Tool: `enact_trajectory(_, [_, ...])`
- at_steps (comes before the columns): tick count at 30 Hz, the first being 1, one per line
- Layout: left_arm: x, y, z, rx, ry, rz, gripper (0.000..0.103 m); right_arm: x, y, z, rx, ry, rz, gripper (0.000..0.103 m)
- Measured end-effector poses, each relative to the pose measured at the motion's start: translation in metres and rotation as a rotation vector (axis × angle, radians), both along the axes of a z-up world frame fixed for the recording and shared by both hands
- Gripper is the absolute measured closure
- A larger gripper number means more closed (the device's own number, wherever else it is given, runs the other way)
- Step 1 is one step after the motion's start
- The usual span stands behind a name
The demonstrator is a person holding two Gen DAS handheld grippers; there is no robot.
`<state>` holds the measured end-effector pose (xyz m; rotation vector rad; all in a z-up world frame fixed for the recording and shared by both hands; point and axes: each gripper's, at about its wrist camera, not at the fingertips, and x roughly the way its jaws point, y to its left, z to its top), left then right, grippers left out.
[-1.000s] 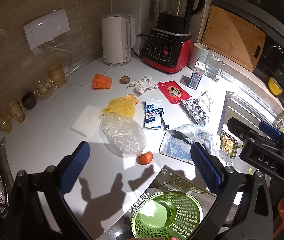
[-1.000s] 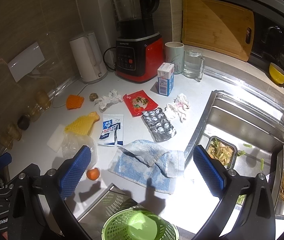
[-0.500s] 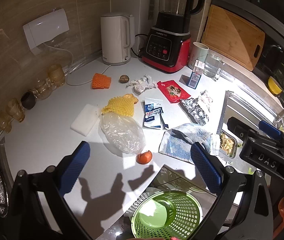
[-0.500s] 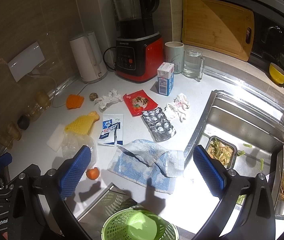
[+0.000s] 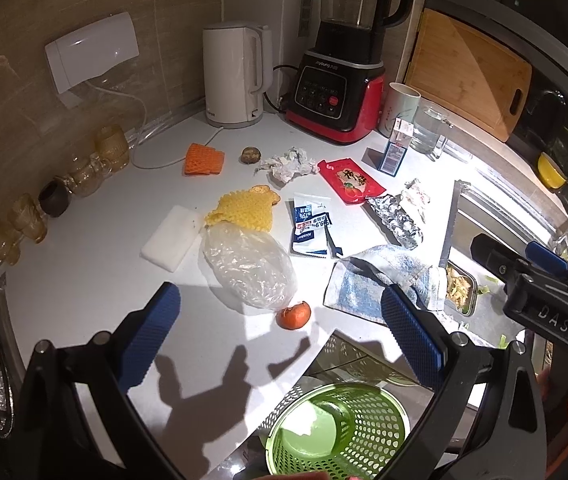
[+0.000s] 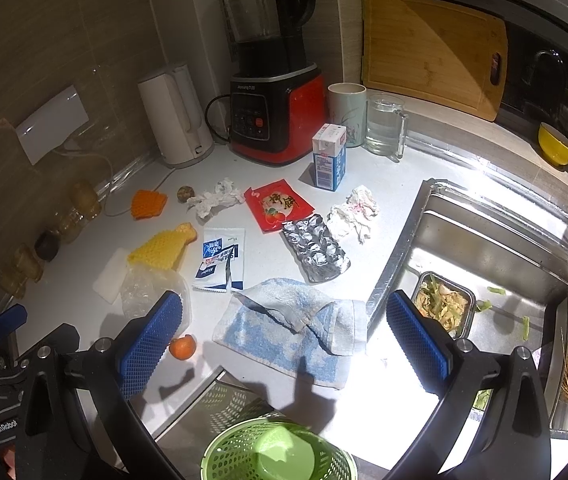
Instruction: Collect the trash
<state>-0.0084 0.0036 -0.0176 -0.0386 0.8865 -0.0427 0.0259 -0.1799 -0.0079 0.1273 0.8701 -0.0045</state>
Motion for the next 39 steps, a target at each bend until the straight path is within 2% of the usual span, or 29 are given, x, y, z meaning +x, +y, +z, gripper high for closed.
enact_trajectory(8, [0.022,0.018,-0.044,0.003,0.011,0.047,0.007,0.001,-0.009,-0.05,-0.023,0.049,0.013,0.002])
enact_trajectory(13, [0.05,0.02,-0.084,-0.003,0.066,0.063,0.007,0.004,-0.017,-0.083,0.005,0.071,0.035,0.002])
enact_trajectory(18, [0.086,0.019,-0.121,0.022,0.105,0.104,0.007,0.01,-0.025,-0.111,0.016,0.071,0.067,0.002])
enact_trajectory(25, [0.127,0.021,-0.168,-0.006,0.202,0.186,0.008,0.022,-0.031,-0.132,0.042,0.075,0.13,0.002])
enact_trajectory(26, [0.129,0.022,-0.172,-0.019,0.208,0.199,0.01,0.024,-0.032,-0.134,0.043,0.077,0.137,0.002])
enact_trajectory(27, [0.131,0.022,-0.175,-0.033,0.214,0.208,0.02,0.027,-0.033,-0.135,0.04,0.08,0.146,0.002])
enact_trajectory(29, [0.131,0.019,-0.176,-0.003,0.192,0.219,0.031,0.032,-0.033,-0.138,0.027,0.085,0.167,0.002])
enact_trajectory(31, [0.131,0.015,-0.175,0.022,0.184,0.206,0.049,0.037,-0.033,-0.141,0.019,0.088,0.19,0.002])
enact_trajectory(34, [0.129,0.015,-0.171,0.019,0.182,0.203,0.074,0.047,-0.034,-0.143,0.011,0.085,0.221,0.002])
enact_trajectory(36, [0.127,0.018,-0.167,0.013,0.173,0.215,0.083,0.053,-0.035,-0.144,0.006,0.078,0.243,0.002])
enact_trajectory(39, [0.119,0.021,-0.155,0.005,0.139,0.225,0.088,0.062,-0.035,-0.145,0.004,0.074,0.278,0.003])
